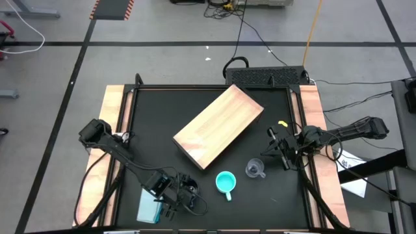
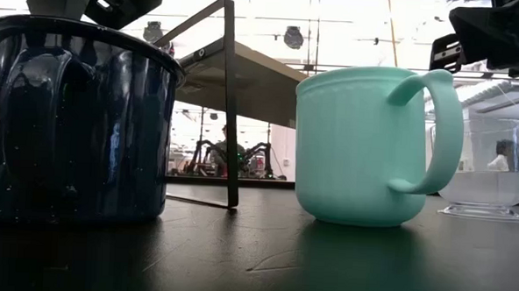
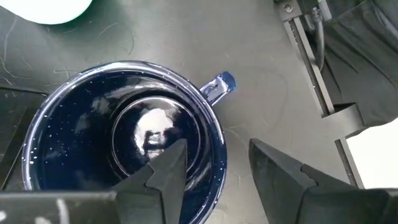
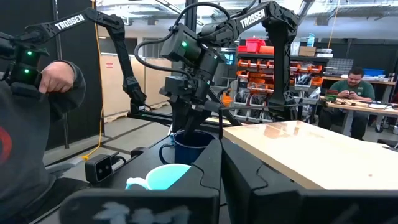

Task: Stack small to large cups/mugs on shelf
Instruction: Put the dark blue cup on the shelf

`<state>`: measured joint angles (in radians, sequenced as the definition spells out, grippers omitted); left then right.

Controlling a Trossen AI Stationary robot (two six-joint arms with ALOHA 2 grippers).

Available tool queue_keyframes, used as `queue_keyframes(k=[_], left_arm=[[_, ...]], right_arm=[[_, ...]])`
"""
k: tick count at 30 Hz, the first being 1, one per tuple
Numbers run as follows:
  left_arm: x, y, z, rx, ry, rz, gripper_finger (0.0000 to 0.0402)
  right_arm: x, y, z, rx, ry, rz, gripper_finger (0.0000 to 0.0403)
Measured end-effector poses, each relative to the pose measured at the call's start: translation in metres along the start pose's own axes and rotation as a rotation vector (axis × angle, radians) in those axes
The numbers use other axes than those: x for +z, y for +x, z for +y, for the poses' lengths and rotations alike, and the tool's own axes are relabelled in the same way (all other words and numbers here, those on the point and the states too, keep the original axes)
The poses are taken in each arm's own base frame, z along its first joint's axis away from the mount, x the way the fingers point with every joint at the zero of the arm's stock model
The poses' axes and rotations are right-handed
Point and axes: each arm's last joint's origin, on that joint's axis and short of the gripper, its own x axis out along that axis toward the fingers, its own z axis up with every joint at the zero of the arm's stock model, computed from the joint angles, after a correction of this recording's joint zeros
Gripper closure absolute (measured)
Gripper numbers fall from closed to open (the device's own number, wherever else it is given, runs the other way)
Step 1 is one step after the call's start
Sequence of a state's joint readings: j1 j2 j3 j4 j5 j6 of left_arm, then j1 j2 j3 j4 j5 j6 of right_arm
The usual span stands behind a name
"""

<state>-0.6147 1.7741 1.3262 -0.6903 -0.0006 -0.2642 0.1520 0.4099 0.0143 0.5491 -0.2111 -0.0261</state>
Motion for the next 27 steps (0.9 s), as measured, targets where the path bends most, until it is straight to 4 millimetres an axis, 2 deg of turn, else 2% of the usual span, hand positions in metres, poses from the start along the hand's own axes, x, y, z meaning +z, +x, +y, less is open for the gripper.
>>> queue_keyframes(k=[20,27], left_arm=[[-0.001,0.003,0.001,0.047,0.004,0.004,0.0227],[-0.013,0.013,0.004,0.057,0.001,0.041,0.0227]], right_arm=[[0.000,0.000,0.000,0.000,0.014,0.000,0.0403],[0.000,0.000,0.000,0.000,0.014,0.000,0.0403]])
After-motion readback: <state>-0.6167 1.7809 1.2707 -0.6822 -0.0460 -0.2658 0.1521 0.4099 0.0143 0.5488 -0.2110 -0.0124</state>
